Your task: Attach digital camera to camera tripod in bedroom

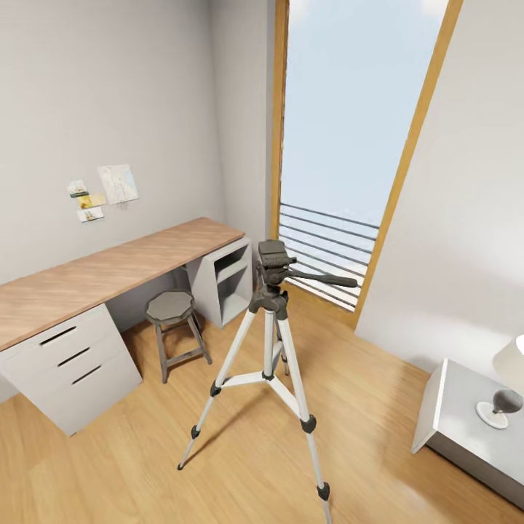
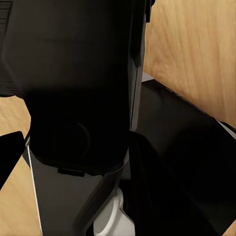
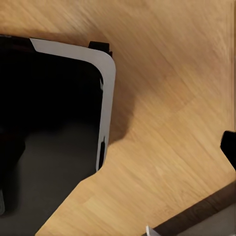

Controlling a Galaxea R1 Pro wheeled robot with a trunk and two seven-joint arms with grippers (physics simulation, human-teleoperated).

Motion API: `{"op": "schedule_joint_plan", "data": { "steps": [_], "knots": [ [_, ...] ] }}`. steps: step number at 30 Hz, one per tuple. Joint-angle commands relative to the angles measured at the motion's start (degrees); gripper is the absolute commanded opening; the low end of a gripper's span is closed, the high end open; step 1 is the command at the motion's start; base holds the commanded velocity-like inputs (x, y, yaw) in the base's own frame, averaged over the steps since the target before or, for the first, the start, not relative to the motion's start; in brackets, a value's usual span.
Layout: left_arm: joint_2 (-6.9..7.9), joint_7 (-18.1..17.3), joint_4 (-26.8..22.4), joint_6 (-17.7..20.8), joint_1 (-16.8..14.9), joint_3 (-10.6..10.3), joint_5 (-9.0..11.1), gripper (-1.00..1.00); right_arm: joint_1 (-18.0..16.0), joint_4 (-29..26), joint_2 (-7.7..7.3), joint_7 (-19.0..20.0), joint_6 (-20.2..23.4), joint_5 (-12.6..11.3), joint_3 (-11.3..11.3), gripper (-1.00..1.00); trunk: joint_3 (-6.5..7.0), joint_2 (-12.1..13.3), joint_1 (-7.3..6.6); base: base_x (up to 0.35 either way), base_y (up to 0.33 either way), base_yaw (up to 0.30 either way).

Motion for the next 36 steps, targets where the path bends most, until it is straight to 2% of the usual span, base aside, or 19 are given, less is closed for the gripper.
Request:
{"op": "schedule_joint_plan", "data": {
  "steps": [1,10,13,16,17,19,20,21,22,23,24,26,30,31,32,35,36],
  "knots": [
    [0.01,0.0,0.0,0.0,0.0,-0.5,0.4,-1.0,-0.1,0.0,-0.01,0.0,-0.1,0.6,-0.5,1.0,-0.11,-0.1,0.03,0.002,0.0,0.0],
    [0.01,0.0,0.0,0.0,0.0,-0.5,0.3,-1.0,-0.1,-1.5,-0.22,0.2,0.2,0.8,-0.5,1.0,-0.11,-0.1,0.03,0.0,0.0,0.0],
    [0.01,0.0,0.0,0.0,0.0,-0.5,0.2,-1.0,-0.1,-6.0,-0.33,0.5,0.8,0.8,-0.6,1.0,-0.11,-0.1,0.03,0.0,0.0,0.0],
    [0.01,0.0,0.0,0.0,0.0,-0.5,0.2,-1.0,-0.2,-14.2,-0.41,0.9,2.6,0.4,-0.8,1.0,-0.11,-0.1,0.03,0.0,0.0,0.0],
    [0.01,0.0,0.0,0.0,0.0,-0.5,0.2,-1.0,-0.2,-19.2,-0.45,1.2,4.7,0.3,-1.0,1.0,-0.11,-0.1,0.03,0.0,0.0,0.0],
    [0.01,0.0,0.0,0.0,0.0,-0.5,0.1,-1.0,-0.2,-24.6,-0.5,1.5,7.7,0.1,-1.3,1.0,-0.11,-0.1,0.03,0.0,0.0,0.0],
    [0.01,0.0,0.0,0.0,0.0,-0.5,0.1,-1.0,-0.2,-30.1,-0.59,2.0,11.4,-0.2,-1.7,1.0,-0.11,-0.1,0.03,0.0,0.0,0.0],
    [0.01,0.0,0.0,0.0,0.0,-0.5,0.1,-1.0,-0.2,-32.8,-0.66,2.3,13.4,-0.4,-1.9,1.0,-0.11,-0.1,0.03,0.0,0.0,0.0],
    [0.01,0.0,0.0,0.0,0.0,-0.5,0.1,-1.0,-0.1,-38.1,-0.79,2.9,17.8,-0.9,-2.5,1.0,-0.11,-0.1,0.03,0.0,0.0,0.0],
    [0.01,0.0,0.0,0.0,0.0,-0.5,0.1,-1.0,-0.2,-40.7,-0.85,3.2,20.0,-1.2,-2.8,1.0,-0.11,-0.1,0.03,0.0,0.0,0.0],
    [0.01,0.0,0.0,0.0,0.0,-0.5,0.0,-1.0,-0.1,-50.6,-1.18,4.6,28.2,-2.3,-3.4,1.0,-0.11,-0.1,0.03,0.0,0.0,0.0],
    [0.01,0.0,0.0,-0.1,0.0,-0.5,0.0,-1.0,-0.2,-57.4,-1.28,5.8,32.9,-2.8,-3.6,1.0,-0.11,-0.1,0.03,0.0,0.0,0.0],
    [0.01,0.0,0.0,-0.1,0.0,-0.5,0.0,-1.0,0.1,-65.8,-1.34,7.9,38.2,-3.2,-3.7,1.0,-0.11,-0.1,0.03,0.0,0.0,0.0],
    [-0.01,0.0,0.0,-0.1,0.0,-0.5,0.0,-1.0,0.0,-67.9,-1.35,9.1,39.6,-3.2,-3.8,1.0,-0.11,-0.1,0.03,0.0,0.0,0.0],
    [-0.01,0.0,0.0,-0.1,0.0,-0.5,0.0,-1.0,-1.0,-70.2,-1.31,12.0,41.4,-3.3,-3.8,1.0,-0.11,-0.1,0.03,0.0,0.0,0.0],
    [-0.01,0.0,0.0,-0.1,0.0,-0.5,0.0,-1.0,-3.1,-71.2,-1.1,14.6,42.1,-3.3,-3.8,1.0,-0.11,-0.1,0.03,0.0,0.0,0.0],
    [-0.01,0.0,0.0,-0.1,0.0,-0.5,0.0,-1.0,-4.9,-71.6,-0.93,16.3,42.3,-3.4,-3.8,1.0,-0.11,-0.1,0.03,0.0,0.0,0.0]
  ]
}}
